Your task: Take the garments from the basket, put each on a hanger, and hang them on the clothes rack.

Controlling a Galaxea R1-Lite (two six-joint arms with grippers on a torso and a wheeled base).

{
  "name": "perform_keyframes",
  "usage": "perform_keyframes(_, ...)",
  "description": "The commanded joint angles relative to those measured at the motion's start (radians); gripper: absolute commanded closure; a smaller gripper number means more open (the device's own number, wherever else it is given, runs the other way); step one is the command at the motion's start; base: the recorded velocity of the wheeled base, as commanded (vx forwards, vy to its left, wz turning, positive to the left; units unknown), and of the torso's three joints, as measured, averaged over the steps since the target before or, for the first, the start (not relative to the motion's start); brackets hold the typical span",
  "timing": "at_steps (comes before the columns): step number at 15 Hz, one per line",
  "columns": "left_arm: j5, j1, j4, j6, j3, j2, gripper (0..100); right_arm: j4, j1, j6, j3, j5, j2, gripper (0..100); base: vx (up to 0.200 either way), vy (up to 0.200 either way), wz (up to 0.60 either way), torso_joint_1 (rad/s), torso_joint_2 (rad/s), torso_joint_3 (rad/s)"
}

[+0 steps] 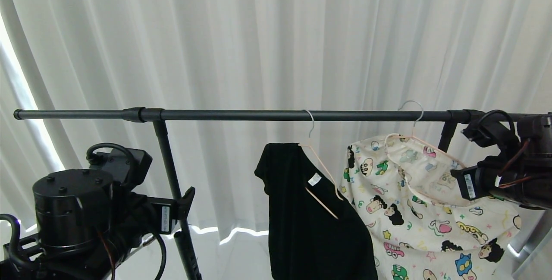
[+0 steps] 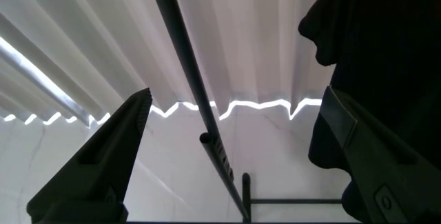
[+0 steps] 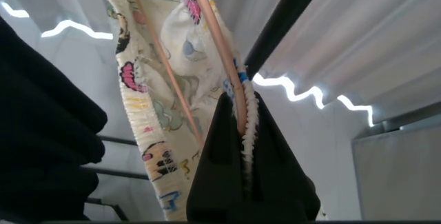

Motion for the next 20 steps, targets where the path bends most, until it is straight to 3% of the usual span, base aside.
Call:
perform_keyframes(1, 0.000, 0.000, 0.000, 0.000, -0.002, -0.002, 0, 0.000, 0.021, 0.001, 0.000, -0.019, 0.027, 100, 0.000, 0.000, 0.00, 0.000, 0.00, 0.000)
perform_keyframes(9, 0.000, 0.000, 0.000, 0.000, -0.011, 0.000, 0, 0.003, 0.051, 0.004, -0.010, -0.028, 0.035, 100, 0.000, 0.000, 0.00, 0.000, 0.00, 0.000)
perform_keyframes(10, 0.000, 0.000, 0.000, 0.000, -0.011, 0.000, 0, 0.005, 0.053, 0.006, -0.006, -0.028, 0.024, 0, 0.000, 0.000, 0.00, 0.000, 0.00, 0.000)
perform_keyframes(13, 0.003, 0.003, 0.000, 0.000, -0.009, 0.000, 0, 0.026, 0.053, 0.006, -0.008, -0.028, -0.048, 0, 0.000, 0.000, 0.00, 0.000, 0.00, 0.000)
perform_keyframes(15, 0.006, 0.004, 0.000, 0.000, -0.009, 0.000, 0, 0.121, 0.051, 0.006, -0.019, -0.025, -0.129, 0, 0.000, 0.000, 0.00, 0.000, 0.00, 0.000)
perform_keyframes(16, 0.029, 0.004, 0.000, 0.000, -0.009, 0.002, 0, 0.189, 0.051, 0.015, -0.031, -0.019, -0.192, 0, 0.000, 0.000, 0.00, 0.000, 0.00, 0.000)
perform_keyframes(20, 0.092, 0.004, 0.000, 0.000, -0.005, 0.002, 0, 0.229, 0.042, 0.018, -0.019, -0.028, -0.278, 0, 0.000, 0.000, 0.00, 0.000, 0.00, 0.000)
